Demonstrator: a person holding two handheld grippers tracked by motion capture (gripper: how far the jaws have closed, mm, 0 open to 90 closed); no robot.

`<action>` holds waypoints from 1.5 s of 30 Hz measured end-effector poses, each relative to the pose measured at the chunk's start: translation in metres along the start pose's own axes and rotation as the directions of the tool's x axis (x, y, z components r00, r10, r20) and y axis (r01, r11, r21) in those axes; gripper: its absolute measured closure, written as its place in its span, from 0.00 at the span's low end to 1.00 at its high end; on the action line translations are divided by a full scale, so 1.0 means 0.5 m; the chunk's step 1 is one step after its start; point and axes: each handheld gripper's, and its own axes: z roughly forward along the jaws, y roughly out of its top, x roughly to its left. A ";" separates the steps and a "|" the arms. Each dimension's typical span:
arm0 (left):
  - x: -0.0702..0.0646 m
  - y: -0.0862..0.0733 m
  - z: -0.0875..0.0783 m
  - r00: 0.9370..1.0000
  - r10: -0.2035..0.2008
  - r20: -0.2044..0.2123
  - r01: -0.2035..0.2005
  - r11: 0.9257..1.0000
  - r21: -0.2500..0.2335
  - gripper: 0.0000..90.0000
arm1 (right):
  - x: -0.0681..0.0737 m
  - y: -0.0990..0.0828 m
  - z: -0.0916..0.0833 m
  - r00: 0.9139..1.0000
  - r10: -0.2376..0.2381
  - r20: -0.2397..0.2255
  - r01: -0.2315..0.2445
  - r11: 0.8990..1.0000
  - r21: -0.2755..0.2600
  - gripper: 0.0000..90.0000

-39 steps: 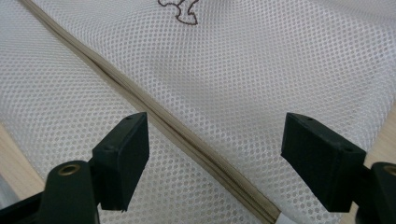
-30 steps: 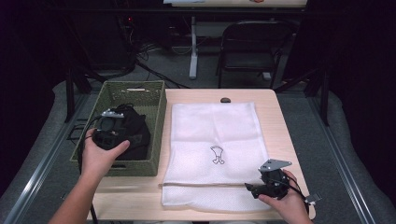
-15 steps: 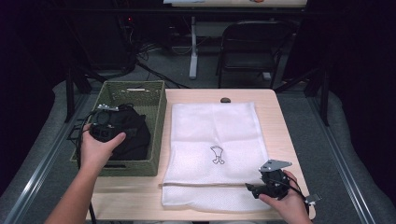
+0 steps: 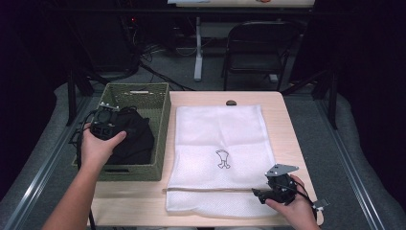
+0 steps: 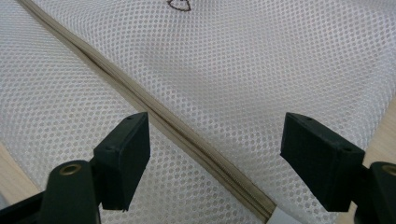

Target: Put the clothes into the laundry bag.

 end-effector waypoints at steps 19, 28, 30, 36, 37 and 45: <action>0.039 0.022 0.047 0.995 -0.035 -0.089 0.043 0.995 0.086 0.23 | -0.002 -0.004 0.006 1.000 0.002 0.001 -0.002 1.000 0.010 0.27; 0.062 0.022 0.068 0.991 -0.053 -0.126 0.066 0.993 0.100 0.23 | -0.002 -0.004 0.006 1.000 0.000 0.000 0.000 1.000 0.010 0.27; 0.066 0.022 0.071 0.990 -0.057 -0.132 0.070 0.993 0.099 0.23 | -0.002 -0.005 0.006 1.000 -0.002 0.002 0.002 1.000 0.008 0.27; 0.077 0.020 0.079 0.987 -0.070 -0.146 0.084 0.992 0.093 0.23 | -0.001 -0.005 0.008 1.000 0.002 -0.001 -0.002 1.000 0.010 0.27; 0.079 0.020 0.080 0.987 -0.069 -0.148 0.083 0.992 0.095 0.22 | -0.001 -0.005 0.008 1.000 0.001 0.001 -0.001 1.000 0.010 0.27; 0.097 0.021 0.095 0.984 -0.088 -0.155 0.107 0.987 0.120 0.19 | 0.001 -0.005 0.009 1.000 -0.007 0.003 0.007 1.000 0.005 0.27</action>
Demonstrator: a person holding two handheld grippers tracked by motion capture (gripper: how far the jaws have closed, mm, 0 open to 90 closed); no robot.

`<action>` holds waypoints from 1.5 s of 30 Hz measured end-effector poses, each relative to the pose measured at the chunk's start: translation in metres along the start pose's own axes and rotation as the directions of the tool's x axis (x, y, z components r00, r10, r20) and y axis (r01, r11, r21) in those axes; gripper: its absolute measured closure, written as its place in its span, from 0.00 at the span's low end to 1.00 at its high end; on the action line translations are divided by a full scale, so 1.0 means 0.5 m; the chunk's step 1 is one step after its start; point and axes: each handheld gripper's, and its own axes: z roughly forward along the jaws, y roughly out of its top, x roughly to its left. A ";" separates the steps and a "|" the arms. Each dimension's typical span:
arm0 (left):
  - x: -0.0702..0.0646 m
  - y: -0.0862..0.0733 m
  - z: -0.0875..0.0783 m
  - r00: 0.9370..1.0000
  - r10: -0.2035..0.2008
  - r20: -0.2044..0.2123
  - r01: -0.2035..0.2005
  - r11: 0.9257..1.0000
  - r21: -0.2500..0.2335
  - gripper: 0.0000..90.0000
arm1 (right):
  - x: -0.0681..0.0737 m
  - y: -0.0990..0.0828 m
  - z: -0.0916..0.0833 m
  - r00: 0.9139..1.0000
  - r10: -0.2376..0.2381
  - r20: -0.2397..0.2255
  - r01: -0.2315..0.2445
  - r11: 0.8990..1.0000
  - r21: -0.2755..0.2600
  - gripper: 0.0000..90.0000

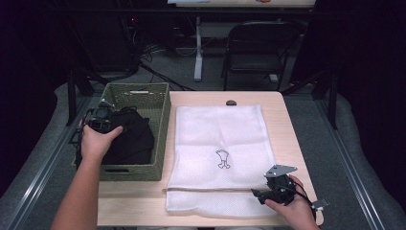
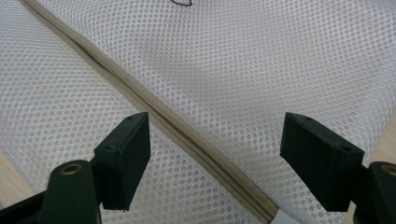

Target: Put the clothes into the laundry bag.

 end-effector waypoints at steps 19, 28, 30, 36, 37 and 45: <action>-0.008 0.002 0.053 0.999 -0.037 0.026 0.037 0.999 0.036 0.11 | -0.001 -0.002 0.001 1.000 -0.010 -0.004 0.010 1.000 -0.004 0.27; -0.019 0.005 0.067 0.999 -0.036 0.034 0.034 0.998 0.056 0.12 | -0.002 -0.003 0.000 1.000 -0.010 -0.006 0.010 1.000 -0.006 0.27; -0.022 0.006 0.071 0.999 -0.039 0.039 0.036 0.997 0.063 0.12 | -0.002 -0.003 0.001 1.000 -0.007 -0.006 0.007 1.000 -0.005 0.27; -0.030 0.008 0.081 0.998 -0.043 0.037 0.040 0.997 0.069 0.12 | -0.001 -0.002 0.002 1.000 -0.010 -0.011 0.010 1.000 0.000 0.27; -0.032 0.008 0.083 0.998 -0.044 0.035 0.041 0.997 0.066 0.12 | -0.001 -0.003 0.002 1.000 -0.010 -0.011 0.010 1.000 0.000 0.27; -0.040 0.009 0.092 1.000 -0.027 0.002 0.027 0.997 0.078 0.12 | -0.002 -0.003 0.003 1.000 -0.009 -0.014 0.009 1.000 0.002 0.27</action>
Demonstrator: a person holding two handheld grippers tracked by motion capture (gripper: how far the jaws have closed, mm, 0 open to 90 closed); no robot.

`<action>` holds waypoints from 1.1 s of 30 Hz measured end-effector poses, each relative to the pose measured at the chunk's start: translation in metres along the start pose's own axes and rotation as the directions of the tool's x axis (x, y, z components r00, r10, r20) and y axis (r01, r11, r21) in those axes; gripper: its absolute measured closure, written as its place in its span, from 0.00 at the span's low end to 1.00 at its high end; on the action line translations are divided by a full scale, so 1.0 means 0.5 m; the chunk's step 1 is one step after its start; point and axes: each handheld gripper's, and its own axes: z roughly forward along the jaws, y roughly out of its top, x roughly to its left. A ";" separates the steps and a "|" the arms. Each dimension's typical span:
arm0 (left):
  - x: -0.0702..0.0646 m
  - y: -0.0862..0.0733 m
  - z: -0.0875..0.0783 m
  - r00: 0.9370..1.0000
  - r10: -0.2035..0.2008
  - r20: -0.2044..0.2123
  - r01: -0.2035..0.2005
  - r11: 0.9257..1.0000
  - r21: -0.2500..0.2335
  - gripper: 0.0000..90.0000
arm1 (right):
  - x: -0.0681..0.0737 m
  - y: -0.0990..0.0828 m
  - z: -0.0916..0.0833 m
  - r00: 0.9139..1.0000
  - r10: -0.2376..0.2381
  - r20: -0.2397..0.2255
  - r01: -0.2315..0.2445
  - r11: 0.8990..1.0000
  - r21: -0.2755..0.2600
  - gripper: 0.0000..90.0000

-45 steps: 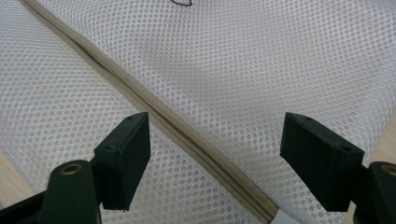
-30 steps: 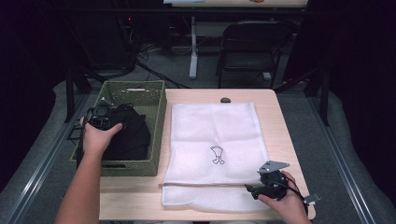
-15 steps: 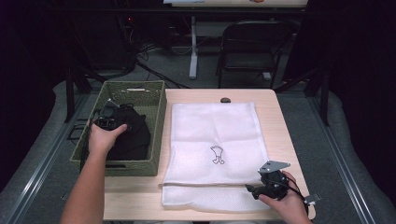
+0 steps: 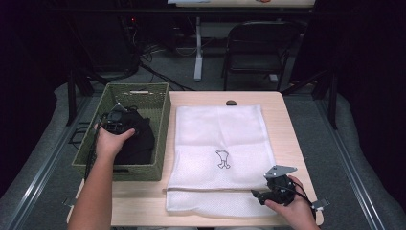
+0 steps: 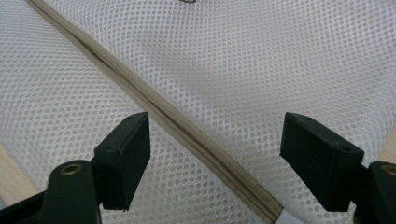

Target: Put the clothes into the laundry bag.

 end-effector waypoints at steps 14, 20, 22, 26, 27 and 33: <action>0.011 0.003 0.018 0.999 0.000 -0.053 0.001 0.999 0.034 0.06 | 0.000 0.000 0.000 1.000 0.002 -0.005 -0.002 1.000 -0.002 0.27; 0.016 0.002 0.027 0.998 0.008 -0.057 -0.005 0.999 0.051 0.01 | 0.000 -0.002 0.002 1.000 0.007 -0.006 -0.007 1.000 0.001 0.27; 0.015 0.002 0.028 0.998 0.014 -0.056 -0.011 0.999 0.053 0.01 | 0.000 -0.002 0.002 1.000 0.005 -0.005 -0.005 1.000 0.002 0.27; 0.014 0.001 0.031 0.998 0.029 -0.057 -0.025 0.998 0.061 0.01 | 0.000 -0.002 0.004 1.000 0.003 -0.006 -0.003 1.000 0.001 0.27; 0.013 0.000 0.033 0.998 0.032 -0.060 -0.029 0.998 0.063 0.01 | 0.000 -0.002 0.004 1.000 0.003 -0.005 -0.003 1.000 0.001 0.27; 0.010 -0.002 0.038 0.996 0.050 -0.080 -0.044 0.996 0.079 0.00 | 0.001 -0.002 0.005 1.000 -0.001 -0.005 0.001 1.000 0.004 0.27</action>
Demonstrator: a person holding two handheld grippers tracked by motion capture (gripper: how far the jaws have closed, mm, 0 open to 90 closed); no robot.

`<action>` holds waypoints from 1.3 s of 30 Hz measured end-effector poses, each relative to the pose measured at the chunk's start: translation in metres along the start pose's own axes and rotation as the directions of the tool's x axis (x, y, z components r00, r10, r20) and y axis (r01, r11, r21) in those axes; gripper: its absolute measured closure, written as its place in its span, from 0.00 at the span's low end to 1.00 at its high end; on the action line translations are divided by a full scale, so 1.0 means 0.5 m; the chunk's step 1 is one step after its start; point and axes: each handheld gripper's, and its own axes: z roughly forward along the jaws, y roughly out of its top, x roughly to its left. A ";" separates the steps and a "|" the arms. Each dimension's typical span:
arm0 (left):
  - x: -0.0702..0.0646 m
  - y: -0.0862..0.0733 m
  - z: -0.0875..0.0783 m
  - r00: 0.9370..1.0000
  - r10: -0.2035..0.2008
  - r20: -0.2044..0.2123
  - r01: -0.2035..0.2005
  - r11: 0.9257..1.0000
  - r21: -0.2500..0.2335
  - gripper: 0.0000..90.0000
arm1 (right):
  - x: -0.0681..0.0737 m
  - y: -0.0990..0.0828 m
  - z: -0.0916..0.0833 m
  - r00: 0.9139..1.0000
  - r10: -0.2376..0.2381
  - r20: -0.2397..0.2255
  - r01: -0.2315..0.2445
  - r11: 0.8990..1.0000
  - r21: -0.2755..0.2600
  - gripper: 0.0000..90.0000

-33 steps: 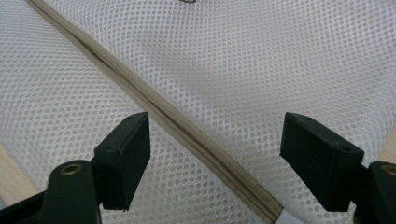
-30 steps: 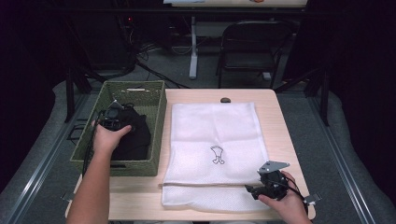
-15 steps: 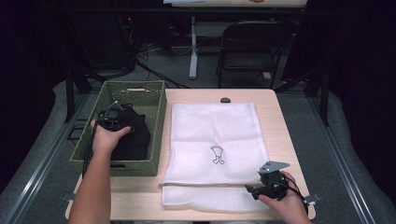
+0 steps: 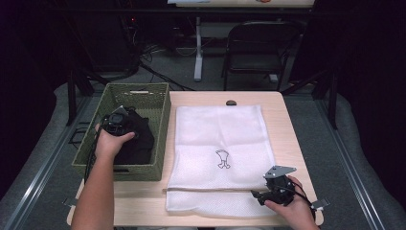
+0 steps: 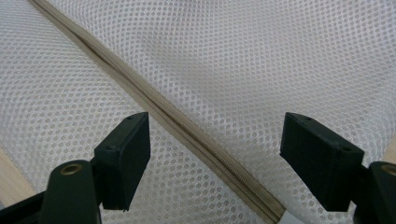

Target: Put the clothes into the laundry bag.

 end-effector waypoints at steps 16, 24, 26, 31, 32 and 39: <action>0.005 -0.003 0.006 1.000 -0.003 0.005 0.003 1.000 0.001 0.00 | 0.000 -0.001 0.001 1.000 0.005 0.003 -0.005 1.000 0.002 0.26; 0.004 -0.009 0.009 1.000 0.004 0.004 -0.004 1.000 -0.012 0.00 | -0.001 -0.002 0.001 1.000 0.001 0.002 -0.001 1.000 0.001 0.26; 0.006 -0.012 0.011 1.000 -0.014 0.016 0.014 1.000 -0.014 0.00 | -0.001 -0.002 0.001 1.000 -0.001 0.002 0.001 1.000 0.000 0.26; 0.006 -0.013 0.011 1.000 -0.018 0.024 0.018 1.000 -0.009 0.00 | 0.000 -0.001 0.003 1.000 -0.006 0.003 0.006 1.000 0.004 0.26; 0.005 -0.013 0.011 1.000 -0.017 0.022 0.017 1.000 -0.008 0.00 | 0.000 -0.001 0.003 1.000 -0.004 0.005 0.004 1.000 0.004 0.26; -0.003 -0.013 0.015 1.000 0.001 -0.002 -0.001 1.000 -0.003 0.00 | 0.002 -0.001 0.006 1.000 0.000 -0.002 0.000 1.000 0.006 0.26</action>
